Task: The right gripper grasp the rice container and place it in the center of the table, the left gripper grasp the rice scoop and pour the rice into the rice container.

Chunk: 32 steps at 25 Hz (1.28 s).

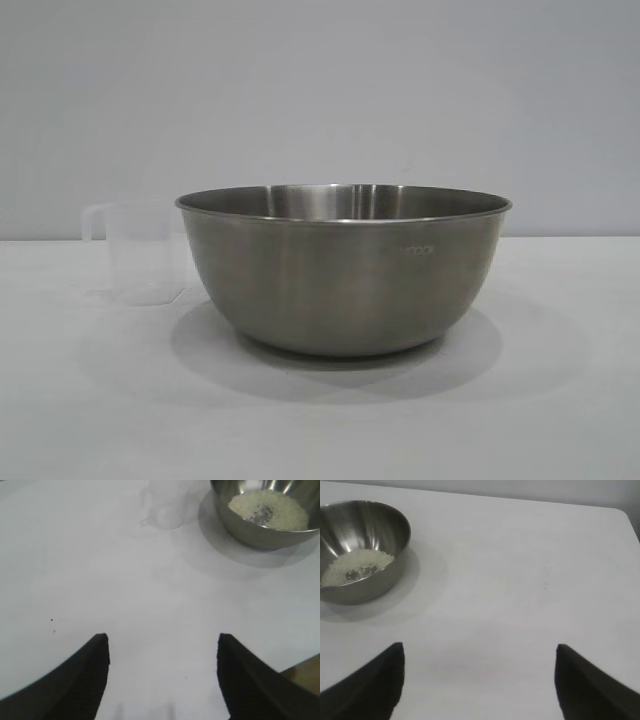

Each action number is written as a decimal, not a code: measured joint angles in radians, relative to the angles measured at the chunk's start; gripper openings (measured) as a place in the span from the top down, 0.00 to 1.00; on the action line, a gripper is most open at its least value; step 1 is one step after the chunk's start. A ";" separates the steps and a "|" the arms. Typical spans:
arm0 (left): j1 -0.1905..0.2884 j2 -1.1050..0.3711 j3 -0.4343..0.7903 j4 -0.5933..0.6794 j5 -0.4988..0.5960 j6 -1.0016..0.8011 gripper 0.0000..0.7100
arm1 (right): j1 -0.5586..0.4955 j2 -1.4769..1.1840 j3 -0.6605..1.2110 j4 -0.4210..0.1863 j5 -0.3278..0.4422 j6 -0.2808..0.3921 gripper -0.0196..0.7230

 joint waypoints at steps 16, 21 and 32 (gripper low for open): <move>0.000 -0.044 0.073 0.041 -0.046 -0.010 0.43 | 0.000 0.000 0.000 0.000 0.000 0.000 0.21; 0.000 -0.044 0.077 0.078 -0.046 -0.057 0.43 | 0.000 0.000 0.000 0.000 0.000 0.000 0.21; 0.000 -0.044 0.077 0.090 -0.046 -0.072 0.43 | 0.000 0.000 0.000 0.000 0.000 0.000 0.21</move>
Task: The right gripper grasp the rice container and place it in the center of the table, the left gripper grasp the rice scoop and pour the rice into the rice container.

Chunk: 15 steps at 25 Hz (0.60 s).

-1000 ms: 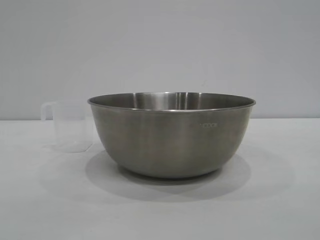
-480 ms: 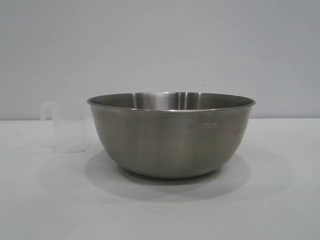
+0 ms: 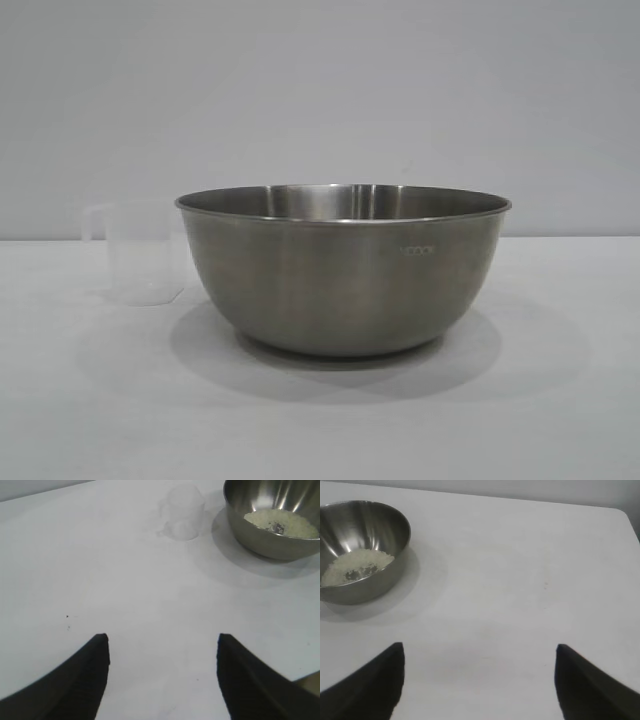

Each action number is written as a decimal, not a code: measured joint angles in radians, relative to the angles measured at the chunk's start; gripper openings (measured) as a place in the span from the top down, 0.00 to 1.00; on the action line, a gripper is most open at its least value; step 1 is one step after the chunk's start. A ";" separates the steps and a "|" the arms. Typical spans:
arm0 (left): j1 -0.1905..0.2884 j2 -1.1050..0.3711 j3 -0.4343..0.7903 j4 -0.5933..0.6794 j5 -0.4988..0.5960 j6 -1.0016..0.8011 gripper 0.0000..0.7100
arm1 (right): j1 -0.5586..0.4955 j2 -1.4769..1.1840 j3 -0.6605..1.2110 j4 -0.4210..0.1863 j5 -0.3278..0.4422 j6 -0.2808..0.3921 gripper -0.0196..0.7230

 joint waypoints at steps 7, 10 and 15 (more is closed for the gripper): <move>0.051 0.000 0.000 0.000 0.000 0.000 0.43 | 0.000 0.000 0.000 0.000 0.000 0.000 0.21; 0.129 0.000 0.000 0.000 0.000 0.000 0.43 | 0.000 0.000 0.000 0.000 0.000 0.000 0.21; 0.227 0.000 0.000 0.000 0.000 0.000 0.43 | 0.000 0.000 0.000 0.000 0.000 0.000 0.21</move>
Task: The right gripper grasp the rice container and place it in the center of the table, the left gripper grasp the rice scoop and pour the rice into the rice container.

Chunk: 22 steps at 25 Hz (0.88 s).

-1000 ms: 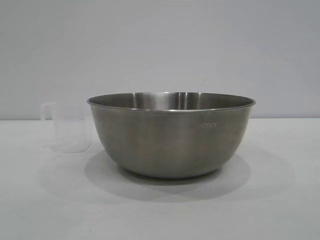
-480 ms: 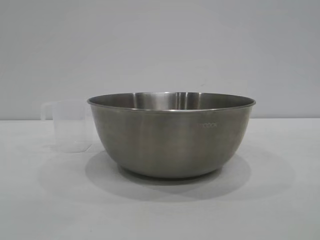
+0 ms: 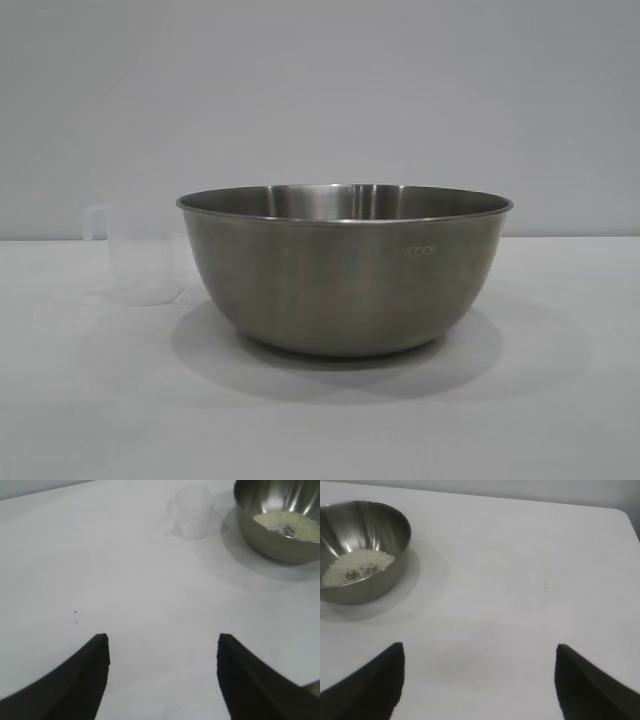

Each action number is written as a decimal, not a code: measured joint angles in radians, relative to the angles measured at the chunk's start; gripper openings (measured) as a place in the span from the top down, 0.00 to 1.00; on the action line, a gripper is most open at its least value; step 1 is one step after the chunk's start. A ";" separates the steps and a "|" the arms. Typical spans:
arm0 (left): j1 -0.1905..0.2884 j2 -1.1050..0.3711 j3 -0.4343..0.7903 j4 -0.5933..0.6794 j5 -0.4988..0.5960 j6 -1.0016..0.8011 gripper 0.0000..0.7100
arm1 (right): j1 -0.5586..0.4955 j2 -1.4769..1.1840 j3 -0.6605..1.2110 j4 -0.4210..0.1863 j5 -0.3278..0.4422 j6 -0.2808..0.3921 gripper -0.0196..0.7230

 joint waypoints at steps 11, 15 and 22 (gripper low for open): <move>0.056 0.000 0.000 0.000 0.000 0.000 0.43 | 0.030 0.000 0.000 0.000 0.000 0.000 0.21; 0.058 0.000 0.000 0.000 0.000 0.000 0.43 | 0.050 0.000 0.000 0.000 0.000 0.000 0.21; 0.058 0.000 0.000 0.000 0.000 0.000 0.43 | 0.050 0.000 0.000 0.000 0.000 0.000 0.21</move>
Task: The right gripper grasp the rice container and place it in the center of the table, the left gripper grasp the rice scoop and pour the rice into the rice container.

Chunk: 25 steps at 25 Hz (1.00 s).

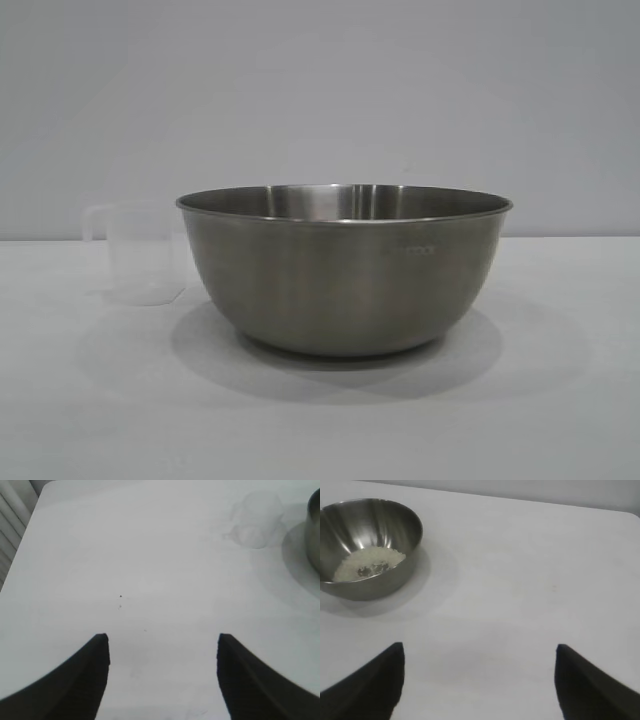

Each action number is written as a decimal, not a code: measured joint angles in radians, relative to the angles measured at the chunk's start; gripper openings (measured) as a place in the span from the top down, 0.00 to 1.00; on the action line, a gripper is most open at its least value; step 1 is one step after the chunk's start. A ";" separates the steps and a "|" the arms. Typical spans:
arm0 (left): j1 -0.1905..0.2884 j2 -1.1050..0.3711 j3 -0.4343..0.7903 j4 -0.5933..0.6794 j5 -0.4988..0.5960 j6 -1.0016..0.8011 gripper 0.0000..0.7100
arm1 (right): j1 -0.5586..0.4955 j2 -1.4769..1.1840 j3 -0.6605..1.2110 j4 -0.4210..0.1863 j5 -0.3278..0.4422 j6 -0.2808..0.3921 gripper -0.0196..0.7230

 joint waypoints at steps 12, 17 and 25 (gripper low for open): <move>0.000 0.000 0.000 0.000 0.000 0.000 0.43 | -0.028 0.000 0.000 0.000 0.000 0.000 0.21; 0.000 0.000 0.000 0.000 0.000 0.000 0.43 | -0.028 0.000 0.000 0.000 0.000 0.000 0.21; 0.000 0.000 0.000 0.000 0.000 0.000 0.43 | -0.028 0.000 0.000 0.000 0.000 0.000 0.21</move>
